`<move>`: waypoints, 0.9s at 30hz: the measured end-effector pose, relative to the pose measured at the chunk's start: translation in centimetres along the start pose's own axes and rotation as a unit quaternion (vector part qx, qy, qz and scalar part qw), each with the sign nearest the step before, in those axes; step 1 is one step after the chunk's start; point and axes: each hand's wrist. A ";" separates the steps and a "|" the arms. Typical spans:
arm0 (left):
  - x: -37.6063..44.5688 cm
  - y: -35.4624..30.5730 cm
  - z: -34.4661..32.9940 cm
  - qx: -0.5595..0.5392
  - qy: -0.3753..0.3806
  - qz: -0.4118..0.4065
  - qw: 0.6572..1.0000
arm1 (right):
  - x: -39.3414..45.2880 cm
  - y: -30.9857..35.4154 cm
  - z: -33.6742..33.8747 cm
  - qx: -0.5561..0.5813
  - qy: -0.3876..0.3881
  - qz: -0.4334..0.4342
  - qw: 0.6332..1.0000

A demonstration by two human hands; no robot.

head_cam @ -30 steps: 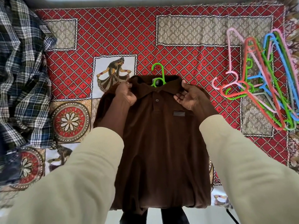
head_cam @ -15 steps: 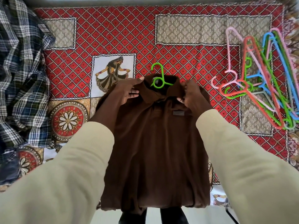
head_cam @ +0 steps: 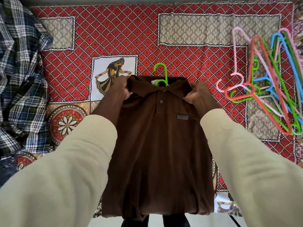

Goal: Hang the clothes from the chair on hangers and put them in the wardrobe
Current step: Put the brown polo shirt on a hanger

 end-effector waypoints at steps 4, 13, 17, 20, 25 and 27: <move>0.1 -0.1 0.3 0.039 -0.057 -0.121 0.990 | 0.6 -0.3 -0.2 -0.252 -0.052 0.112 0.960; -1.6 -1.3 -2.0 0.520 0.052 -0.419 0.743 | 1.3 0.2 -2.0 -0.786 -0.021 0.419 0.455; -1.4 -2.3 -3.8 0.705 0.046 -0.383 0.595 | 1.2 0.7 -2.1 -0.795 -0.009 0.412 0.445; -0.4 -2.8 -3.5 0.651 0.003 -0.405 0.643 | 1.4 1.9 -2.5 -0.781 -0.025 0.386 0.490; 1.5 -2.4 -2.8 0.616 -0.053 -0.348 0.705 | 2.4 3.5 -2.2 -0.738 -0.003 0.313 0.599; 1.4 -2.2 -2.7 0.566 -0.063 -0.376 0.731 | 2.9 3.4 -1.9 -0.723 -0.047 0.380 0.575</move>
Point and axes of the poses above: each hand's wrist, its own x-axis towards the middle knuckle, its own z-axis out of the back of the hand, y = z × x, and after that the axes turned 3 degrees about -y, right-handed
